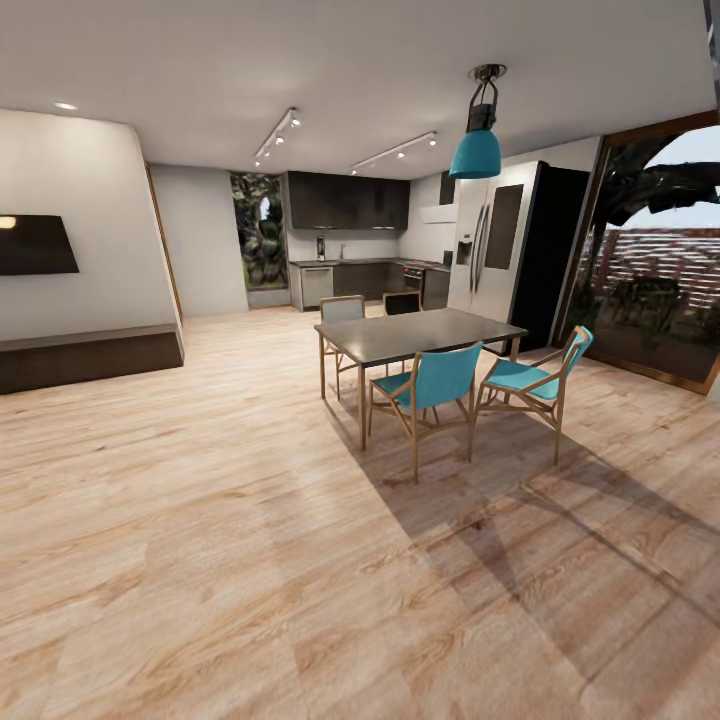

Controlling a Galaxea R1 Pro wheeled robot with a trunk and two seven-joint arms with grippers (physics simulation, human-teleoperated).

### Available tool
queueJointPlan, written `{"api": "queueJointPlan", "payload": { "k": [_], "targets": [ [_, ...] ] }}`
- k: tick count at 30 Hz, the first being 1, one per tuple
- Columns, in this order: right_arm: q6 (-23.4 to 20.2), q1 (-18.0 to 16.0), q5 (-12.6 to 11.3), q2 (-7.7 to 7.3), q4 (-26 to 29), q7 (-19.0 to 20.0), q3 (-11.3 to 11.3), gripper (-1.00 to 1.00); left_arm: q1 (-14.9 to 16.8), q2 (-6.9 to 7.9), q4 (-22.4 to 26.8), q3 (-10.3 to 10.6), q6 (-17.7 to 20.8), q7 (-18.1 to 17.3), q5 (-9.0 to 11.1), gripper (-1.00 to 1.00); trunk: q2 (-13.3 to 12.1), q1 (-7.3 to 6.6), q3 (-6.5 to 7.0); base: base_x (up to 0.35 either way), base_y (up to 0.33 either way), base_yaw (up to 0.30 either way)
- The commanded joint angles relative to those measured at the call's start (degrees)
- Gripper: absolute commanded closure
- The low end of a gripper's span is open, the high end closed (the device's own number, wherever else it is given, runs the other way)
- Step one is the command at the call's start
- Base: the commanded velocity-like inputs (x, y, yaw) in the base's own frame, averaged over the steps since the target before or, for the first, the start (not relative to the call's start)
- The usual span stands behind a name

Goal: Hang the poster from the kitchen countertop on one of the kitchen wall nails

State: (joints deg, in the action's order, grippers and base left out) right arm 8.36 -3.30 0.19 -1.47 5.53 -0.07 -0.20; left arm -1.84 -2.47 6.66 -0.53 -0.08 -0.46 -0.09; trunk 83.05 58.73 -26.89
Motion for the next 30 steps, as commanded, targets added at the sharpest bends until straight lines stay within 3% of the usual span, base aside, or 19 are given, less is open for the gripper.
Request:
{"api": "queueJointPlan", "payload": {
  "k": [1, 8, 13, 14, 18, 24, 30],
  "targets": [
    [0.54, -0.09, 0.02, -0.20, 16.40, -0.01, 0.02, -1.00, -0.03, 0.16, 17.98, -0.07, -0.01, -0.05, -0.03, -1.00, 0.02, 0.00, -0.04, 0.000, 0.000, 0.000],
    [1.08, -0.20, -0.09, -1.24, 26.85, -0.08, -0.04, -1.00, -0.09, 2.42, 31.86, -0.01, -0.08, -0.07, -0.11, -1.00, 0.02, 0.00, -0.04, 0.000, 0.000, 0.000],
    [1.12, -0.21, -0.14, -1.32, 27.61, -0.08, 0.00, -1.00, -0.09, 2.73, 33.24, -0.03, -0.25, -0.09, -0.16, -1.00, 0.02, 0.00, -0.04, 0.000, 0.000, 0.000],
    [1.05, -0.10, -0.23, -1.34, 27.18, -0.07, 0.11, -1.00, -0.09, 3.23, 33.06, -0.43, -3.21, -0.11, -0.11, -1.00, 0.02, 0.00, -0.04, 0.000, 0.000, 0.000],
    [0.96, -0.04, -0.42, -1.40, 26.36, -0.02, -0.11, -1.00, -0.09, 3.73, 32.48, -0.59, -4.95, -0.07, 0.02, -1.00, 0.02, 0.00, -0.04, 0.000, 0.000, 0.082],
    [1.01, 0.00, -0.37, -1.43, 26.30, -0.02, -0.12, -1.00, -0.09, 3.78, 32.07, -0.61, -5.15, -0.04, 0.08, -1.00, 0.02, 0.00, -0.04, 0.037, 0.000, 0.263],
    [0.96, 0.06, -0.22, -1.49, 26.20, -0.03, -0.15, -1.00, -0.09, 3.79, 31.79, -0.70, -5.17, 0.03, 0.09, -1.00, 0.02, 0.00, -0.08, 0.248, 0.000, 0.146]
  ]
}}
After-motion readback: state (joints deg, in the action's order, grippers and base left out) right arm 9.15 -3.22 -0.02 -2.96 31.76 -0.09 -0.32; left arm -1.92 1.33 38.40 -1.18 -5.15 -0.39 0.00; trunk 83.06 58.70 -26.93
